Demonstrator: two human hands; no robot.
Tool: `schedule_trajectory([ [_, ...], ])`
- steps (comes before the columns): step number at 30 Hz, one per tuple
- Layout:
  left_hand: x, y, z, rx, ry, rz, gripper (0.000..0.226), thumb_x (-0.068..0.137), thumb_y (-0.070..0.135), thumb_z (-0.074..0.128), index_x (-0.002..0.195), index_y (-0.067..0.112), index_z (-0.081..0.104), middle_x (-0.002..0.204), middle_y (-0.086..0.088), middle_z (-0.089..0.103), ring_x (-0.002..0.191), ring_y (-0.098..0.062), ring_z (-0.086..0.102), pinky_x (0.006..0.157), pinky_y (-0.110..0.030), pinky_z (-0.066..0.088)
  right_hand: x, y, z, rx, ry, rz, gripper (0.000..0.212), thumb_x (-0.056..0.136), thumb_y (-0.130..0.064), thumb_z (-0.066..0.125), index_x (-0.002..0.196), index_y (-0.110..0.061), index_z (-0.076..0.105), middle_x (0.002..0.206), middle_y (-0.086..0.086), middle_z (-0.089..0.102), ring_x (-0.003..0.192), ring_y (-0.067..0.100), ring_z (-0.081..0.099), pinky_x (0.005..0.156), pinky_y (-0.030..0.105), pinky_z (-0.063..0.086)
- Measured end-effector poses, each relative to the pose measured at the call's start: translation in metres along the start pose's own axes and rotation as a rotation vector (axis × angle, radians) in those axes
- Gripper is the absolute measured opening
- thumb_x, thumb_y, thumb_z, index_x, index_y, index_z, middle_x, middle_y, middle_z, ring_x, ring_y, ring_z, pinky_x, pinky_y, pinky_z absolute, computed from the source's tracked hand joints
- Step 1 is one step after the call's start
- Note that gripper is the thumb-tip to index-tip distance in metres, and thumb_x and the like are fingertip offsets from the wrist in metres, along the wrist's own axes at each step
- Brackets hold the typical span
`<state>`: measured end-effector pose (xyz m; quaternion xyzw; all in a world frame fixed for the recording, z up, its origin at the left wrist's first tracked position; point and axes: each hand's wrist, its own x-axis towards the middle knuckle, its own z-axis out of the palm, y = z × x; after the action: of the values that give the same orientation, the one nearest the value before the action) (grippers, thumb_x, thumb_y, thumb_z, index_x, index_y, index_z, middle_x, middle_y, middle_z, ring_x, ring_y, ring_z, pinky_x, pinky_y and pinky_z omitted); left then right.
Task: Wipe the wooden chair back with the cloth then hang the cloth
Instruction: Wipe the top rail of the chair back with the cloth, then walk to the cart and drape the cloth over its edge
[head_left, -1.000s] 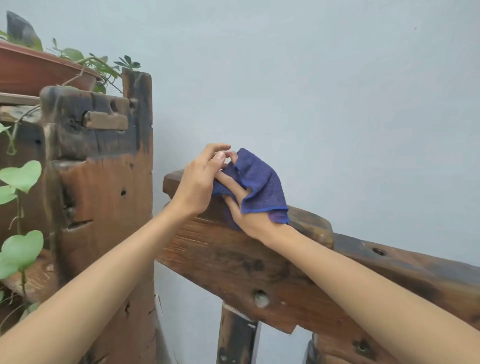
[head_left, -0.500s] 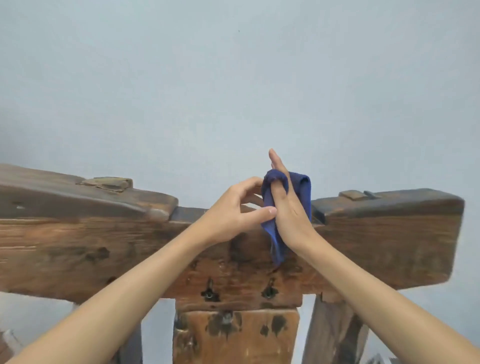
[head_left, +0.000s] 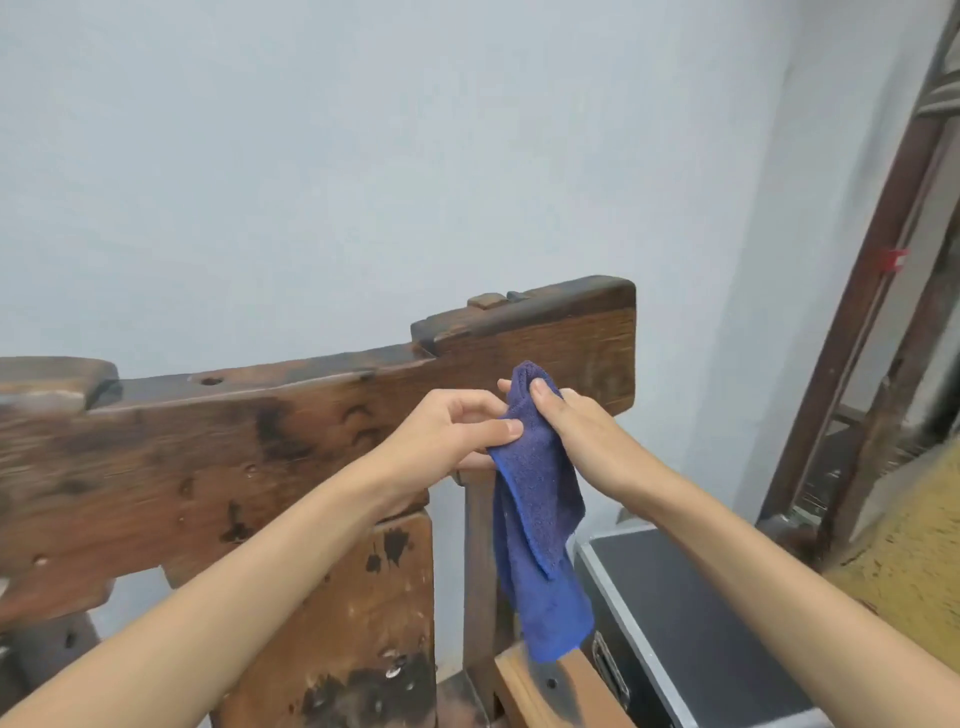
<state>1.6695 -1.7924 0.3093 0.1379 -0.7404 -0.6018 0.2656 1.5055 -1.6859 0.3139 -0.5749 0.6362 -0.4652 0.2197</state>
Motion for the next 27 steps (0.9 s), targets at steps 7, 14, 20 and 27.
schedule_trajectory([
  [7,-0.031,-0.023,0.086,-0.139,-0.237,-0.077,0.027,0.087,0.018,0.061,0.109,0.008,0.071,0.108,-0.011,0.072,0.1,-0.023,0.068,0.093,-0.041,0.055,-0.115,0.018,-0.03,0.065,0.148,0.165,0.038,0.106,-0.041,0.048,0.102,-0.015,0.077,0.096,-0.004,0.08,0.088,0.004,0.074,0.071,0.012,0.052],
  [14,-0.058,-0.038,0.165,0.141,-0.38,0.074,0.026,0.095,0.005,0.071,0.117,0.007,0.058,0.114,-0.013,0.069,0.093,-0.017,0.07,0.085,-0.035,0.057,-0.221,0.028,-0.071,0.198,0.313,0.275,0.034,0.106,-0.029,0.051,0.108,-0.005,0.076,0.109,0.014,0.077,0.095,0.02,0.073,0.078,0.032,0.059],
  [20,-0.059,-0.062,0.23,0.103,-0.471,-0.008,0.025,0.108,0.014,0.05,0.104,-0.004,0.067,0.09,-0.011,0.072,0.079,-0.013,0.065,0.069,-0.032,0.051,-0.298,0.038,-0.107,0.385,0.528,0.427,0.029,0.101,-0.024,0.055,0.102,-0.006,0.078,0.105,0.016,0.077,0.095,0.025,0.071,0.078,0.029,0.057],
  [27,-0.047,-0.064,0.335,0.403,-0.502,0.359,0.027,0.107,0.03,0.045,0.082,0.025,0.052,0.07,0.011,0.055,0.067,-0.003,0.051,0.067,-0.025,0.041,-0.41,0.05,-0.162,-0.32,0.342,0.602,0.035,0.077,-0.049,0.082,0.098,-0.021,0.073,0.094,-0.002,0.077,0.085,0.009,0.07,0.079,0.039,0.057],
])
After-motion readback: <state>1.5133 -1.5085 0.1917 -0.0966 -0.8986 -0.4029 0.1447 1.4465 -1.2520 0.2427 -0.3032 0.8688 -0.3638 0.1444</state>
